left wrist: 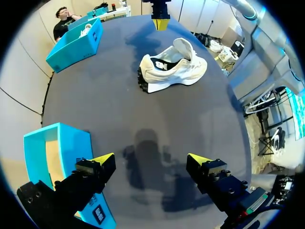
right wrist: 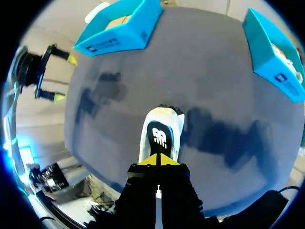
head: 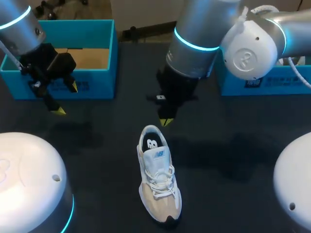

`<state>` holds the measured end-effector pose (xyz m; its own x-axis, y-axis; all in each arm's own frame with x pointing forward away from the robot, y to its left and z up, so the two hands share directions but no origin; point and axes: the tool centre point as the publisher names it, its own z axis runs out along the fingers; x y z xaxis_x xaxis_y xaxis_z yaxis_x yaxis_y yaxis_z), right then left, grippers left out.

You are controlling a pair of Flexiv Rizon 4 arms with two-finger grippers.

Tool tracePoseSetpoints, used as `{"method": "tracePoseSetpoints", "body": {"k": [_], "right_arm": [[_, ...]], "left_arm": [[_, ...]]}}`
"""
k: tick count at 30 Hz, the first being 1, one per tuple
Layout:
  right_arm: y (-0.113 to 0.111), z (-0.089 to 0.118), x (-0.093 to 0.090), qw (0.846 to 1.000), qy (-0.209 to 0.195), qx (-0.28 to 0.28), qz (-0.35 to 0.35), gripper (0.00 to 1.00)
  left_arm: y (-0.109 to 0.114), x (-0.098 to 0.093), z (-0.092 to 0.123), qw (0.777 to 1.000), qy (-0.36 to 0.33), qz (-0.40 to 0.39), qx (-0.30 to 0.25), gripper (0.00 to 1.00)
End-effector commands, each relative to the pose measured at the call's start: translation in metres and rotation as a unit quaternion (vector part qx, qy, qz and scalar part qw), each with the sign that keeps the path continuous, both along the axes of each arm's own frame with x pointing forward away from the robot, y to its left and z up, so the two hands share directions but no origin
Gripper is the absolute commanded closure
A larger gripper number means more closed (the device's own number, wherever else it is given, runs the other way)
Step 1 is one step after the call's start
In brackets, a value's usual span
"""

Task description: Take the shoe out of the shoebox, open the shoe tongue, remove and reinsert the insole, then place the shoe into the shoebox

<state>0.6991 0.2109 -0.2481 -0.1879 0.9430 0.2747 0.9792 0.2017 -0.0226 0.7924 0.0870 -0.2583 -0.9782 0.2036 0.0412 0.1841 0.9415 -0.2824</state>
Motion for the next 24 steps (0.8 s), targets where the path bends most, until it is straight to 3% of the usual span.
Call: {"method": "tracePoseSetpoints", "body": {"k": [1, 10, 19, 24], "right_arm": [[0.026, -0.01, -0.003, 0.999, -0.009, -0.023, -0.034, 1.0], [0.054, -0.016, -0.012, 0.993, -0.031, -0.063, -0.096, 1.0], [0.076, -0.033, -0.015, 0.99, -0.042, -0.042, -0.125, 1.0], [0.076, -0.033, -0.015, 0.99, -0.042, -0.042, -0.125, 1.0]], "left_arm": [[0.002, 0.003, 0.001, 1.0, -0.004, -0.008, 0.004, 0.0], [0.03, 0.015, -0.001, 0.999, 0.006, -0.034, 0.007, 0.0], [0.056, 0.029, 0.0, 0.998, 0.004, -0.056, 0.031, 0.0], [0.056, 0.029, 0.0, 0.998, 0.004, -0.056, 0.031, 0.0]]}}
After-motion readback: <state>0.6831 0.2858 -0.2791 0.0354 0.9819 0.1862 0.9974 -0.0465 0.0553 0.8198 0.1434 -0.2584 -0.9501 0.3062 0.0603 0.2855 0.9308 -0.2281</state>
